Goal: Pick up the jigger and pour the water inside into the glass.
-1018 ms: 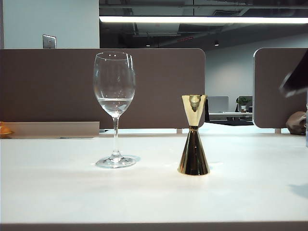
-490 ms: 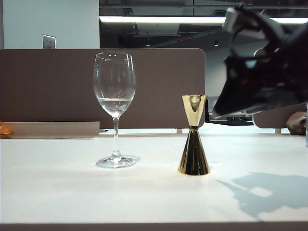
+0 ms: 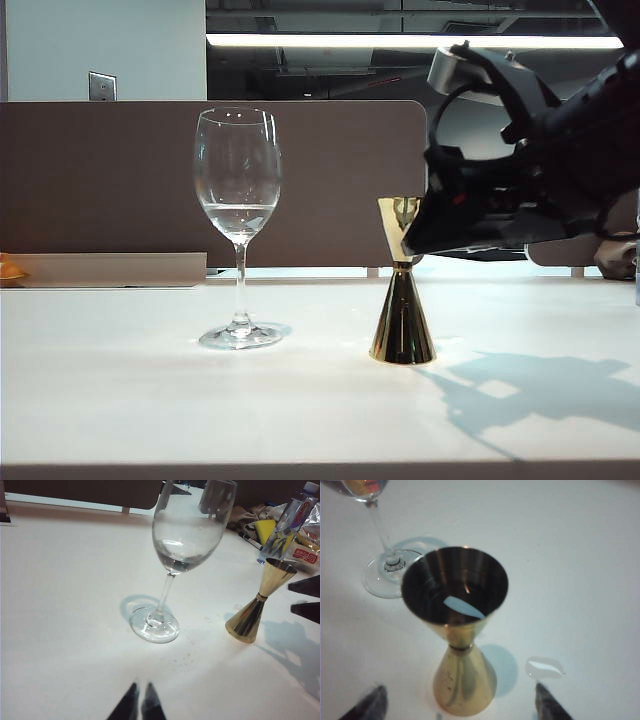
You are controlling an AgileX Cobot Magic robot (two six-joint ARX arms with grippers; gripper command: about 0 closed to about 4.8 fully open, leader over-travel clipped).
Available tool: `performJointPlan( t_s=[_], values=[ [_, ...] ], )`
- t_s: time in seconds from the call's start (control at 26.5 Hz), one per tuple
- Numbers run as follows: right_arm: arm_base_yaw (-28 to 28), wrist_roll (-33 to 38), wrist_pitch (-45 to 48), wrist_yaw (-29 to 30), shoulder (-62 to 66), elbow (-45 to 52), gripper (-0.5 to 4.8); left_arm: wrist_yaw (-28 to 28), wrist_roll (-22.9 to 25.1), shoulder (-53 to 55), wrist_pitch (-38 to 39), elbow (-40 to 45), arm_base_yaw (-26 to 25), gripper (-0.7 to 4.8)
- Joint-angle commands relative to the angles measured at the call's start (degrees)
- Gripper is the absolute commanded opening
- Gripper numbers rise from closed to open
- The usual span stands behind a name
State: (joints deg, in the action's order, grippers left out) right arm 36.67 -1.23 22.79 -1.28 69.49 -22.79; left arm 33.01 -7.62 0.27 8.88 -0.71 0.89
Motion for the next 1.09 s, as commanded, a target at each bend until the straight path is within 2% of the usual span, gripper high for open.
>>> performJointPlan(
  t_s=[0.04,0.19,0.68,0.83,0.9,1.02,1.09],
  values=[
    [0.02,1.14,3.96,1.62,2.19,-0.33,3.78,0.61,-0.33,0.07,0.70,-0.24,-0.04,0.23],
    [0.00,4.66,6.54,1.49,3.98,-0.33,3.77,0.61,-0.33,0.07,0.70,-0.24,-0.04,0.23],
    [-0.02,6.21,18.03,2.97,12.39,-0.33,3.65,0.63,-0.33,0.07,0.70,-0.24,-0.04,0.23],
    [-0.02,6.21,20.83,2.95,14.34,-0.37,3.45,0.63,-0.33,0.07,0.72,-0.24,-0.04,0.23],
    [-0.02,6.27,21.33,2.95,15.32,-0.37,3.00,0.63,-0.33,0.07,0.70,-0.24,-0.04,0.23],
    [-0.02,7.26,22.32,2.95,16.70,-0.37,2.99,0.63,-0.33,0.07,0.70,-0.24,-0.04,0.23],
    [-0.02,7.26,22.80,2.95,17.18,-0.42,2.80,0.63,-0.33,0.07,0.70,-0.24,-0.04,0.23]
  ],
)
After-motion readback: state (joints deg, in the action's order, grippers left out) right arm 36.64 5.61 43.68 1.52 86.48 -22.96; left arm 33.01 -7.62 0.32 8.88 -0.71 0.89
